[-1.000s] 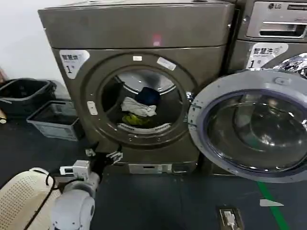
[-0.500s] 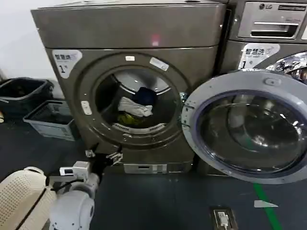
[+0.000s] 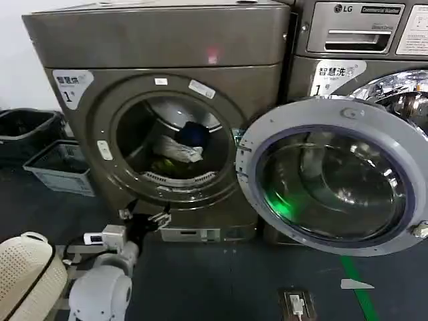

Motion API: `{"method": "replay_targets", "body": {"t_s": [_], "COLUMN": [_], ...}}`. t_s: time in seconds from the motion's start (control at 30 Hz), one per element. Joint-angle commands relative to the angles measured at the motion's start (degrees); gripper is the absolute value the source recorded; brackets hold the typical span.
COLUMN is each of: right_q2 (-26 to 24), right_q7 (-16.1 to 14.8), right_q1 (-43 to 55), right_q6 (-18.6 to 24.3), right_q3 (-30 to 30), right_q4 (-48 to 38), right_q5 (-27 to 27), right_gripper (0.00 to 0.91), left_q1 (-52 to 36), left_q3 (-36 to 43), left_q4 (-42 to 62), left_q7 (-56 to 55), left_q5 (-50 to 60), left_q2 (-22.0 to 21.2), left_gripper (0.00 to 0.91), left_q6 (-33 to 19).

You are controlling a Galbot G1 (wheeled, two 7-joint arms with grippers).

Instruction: Grasp the clothes from the dryer.

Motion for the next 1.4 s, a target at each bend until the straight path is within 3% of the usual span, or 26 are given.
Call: {"method": "replay_targets", "body": {"t_s": [0.03,1.4], "right_q2": [0.16,0.84], "right_q7": [0.58,2.0], "right_q1": [0.04,-0.15], "right_q6": [-0.04,-0.11], "right_q3": [-0.04,-0.1], "right_q4": [0.64,1.15], "right_q5": [1.9,3.04], "right_gripper": [0.907,0.907], "left_q1": [-0.13,-0.03], "left_q3": [-0.16,-0.52], "left_q4": [0.15,0.34], "left_q7": [0.01,0.77], "left_q5": [0.03,1.79], "left_q2": [0.08,-0.19], "left_gripper": [0.907,0.907], "left_q6": [2.8,2.8]}}
